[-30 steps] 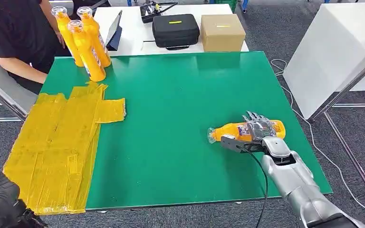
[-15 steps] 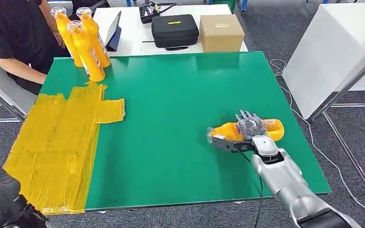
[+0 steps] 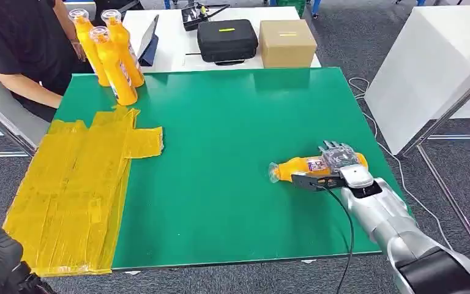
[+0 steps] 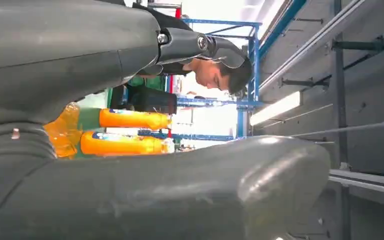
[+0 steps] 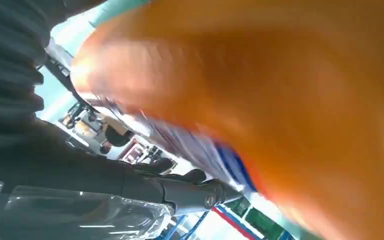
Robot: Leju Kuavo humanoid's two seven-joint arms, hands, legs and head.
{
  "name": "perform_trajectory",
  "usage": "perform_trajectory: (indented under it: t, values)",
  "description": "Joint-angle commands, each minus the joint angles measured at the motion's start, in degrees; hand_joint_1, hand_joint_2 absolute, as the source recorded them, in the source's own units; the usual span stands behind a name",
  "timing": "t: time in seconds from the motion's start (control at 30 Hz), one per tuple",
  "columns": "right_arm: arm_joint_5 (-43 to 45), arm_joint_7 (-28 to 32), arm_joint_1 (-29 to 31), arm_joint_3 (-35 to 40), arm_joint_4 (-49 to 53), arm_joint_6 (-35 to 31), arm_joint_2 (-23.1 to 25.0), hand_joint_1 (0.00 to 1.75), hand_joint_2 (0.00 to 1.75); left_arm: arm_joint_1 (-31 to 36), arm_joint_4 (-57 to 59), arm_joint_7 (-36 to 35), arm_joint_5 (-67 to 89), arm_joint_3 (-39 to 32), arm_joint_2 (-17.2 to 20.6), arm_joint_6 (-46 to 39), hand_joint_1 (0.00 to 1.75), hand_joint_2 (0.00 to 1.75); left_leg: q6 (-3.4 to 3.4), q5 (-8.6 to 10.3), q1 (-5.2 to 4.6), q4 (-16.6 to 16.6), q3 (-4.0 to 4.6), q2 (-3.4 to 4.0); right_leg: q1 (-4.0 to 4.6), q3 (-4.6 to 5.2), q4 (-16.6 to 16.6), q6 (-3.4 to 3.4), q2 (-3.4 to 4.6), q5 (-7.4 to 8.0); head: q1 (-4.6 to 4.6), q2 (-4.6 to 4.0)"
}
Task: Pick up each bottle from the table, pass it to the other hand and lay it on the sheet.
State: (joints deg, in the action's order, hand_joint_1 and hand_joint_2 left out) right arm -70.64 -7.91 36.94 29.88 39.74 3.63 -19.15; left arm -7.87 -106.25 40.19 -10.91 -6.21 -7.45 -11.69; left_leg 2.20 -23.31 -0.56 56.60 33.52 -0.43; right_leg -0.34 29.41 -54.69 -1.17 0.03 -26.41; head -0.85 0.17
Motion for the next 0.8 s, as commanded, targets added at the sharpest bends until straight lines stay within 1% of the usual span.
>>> perform_trajectory:
  t: [0.03, 0.13, 0.23, 0.43, 0.47, 0.8]
  values:
    - [0.4, 0.3, 2.5, 3.8, -4.8, 1.6, -2.2, 0.0, 1.75, -0.2, 0.8, -0.2, 0.0, -1.6, -0.3, -0.3, 0.0, 0.0, -0.15, -0.05, 0.03, 0.0, -0.07, -0.06, 0.02, -0.11, 0.1, 0.02, -0.06, -0.04, -0.04, 0.02]
    - [1.2, 0.6, 2.9, 4.1, -5.1, 1.8, -2.9, 0.0, 1.75, -0.8, 0.2, -0.2, -0.3, -2.0, -0.3, -0.3, 0.0, 0.0, -0.15, -0.05, 0.01, 0.0, -0.04, -0.02, 0.0, -0.08, 0.0, 0.02, -0.03, -0.04, 0.0, 0.0]
    - [1.3, 0.6, 2.9, 4.3, -5.4, 1.8, -2.5, 0.0, 1.75, -1.3, 0.0, -0.2, -0.3, -1.9, -0.2, -0.2, 0.0, 0.0, -0.15, -0.06, 0.03, 0.0, -0.05, -0.02, 0.02, -0.07, 0.0, 0.03, -0.03, -0.04, 0.0, 0.0]
    - [2.1, -0.2, 1.7, 3.8, -5.3, 1.3, -3.3, 0.0, 1.75, -1.0, 0.8, -0.2, 0.1, -1.6, -0.3, 0.1, 0.0, 0.0, -0.08, -0.02, 0.02, 0.0, -0.05, -0.08, 0.02, -0.07, 0.1, 0.01, -0.07, -0.02, 0.0, 0.0]
    - [2.1, -0.2, 1.7, 3.8, -5.3, 1.3, -3.3, 0.0, 1.75, -1.0, 0.8, -0.2, 0.1, -1.6, -0.3, 0.1, 0.0, 0.0, -0.16, -0.05, 0.05, 0.0, -0.09, -0.09, 0.04, -0.13, 0.1, 0.02, -0.1, -0.04, -0.02, 0.02]
    - [2.1, -0.2, 1.7, 3.8, -5.3, 1.3, -3.3, 0.0, 1.75, -1.0, 0.8, -0.2, 0.1, -1.6, -0.3, 0.1, 0.0, 0.0, -0.12, -0.04, 0.03, 0.0, -0.07, -0.07, 0.02, -0.1, 0.1, 0.02, -0.06, -0.03, -0.02, 0.0]
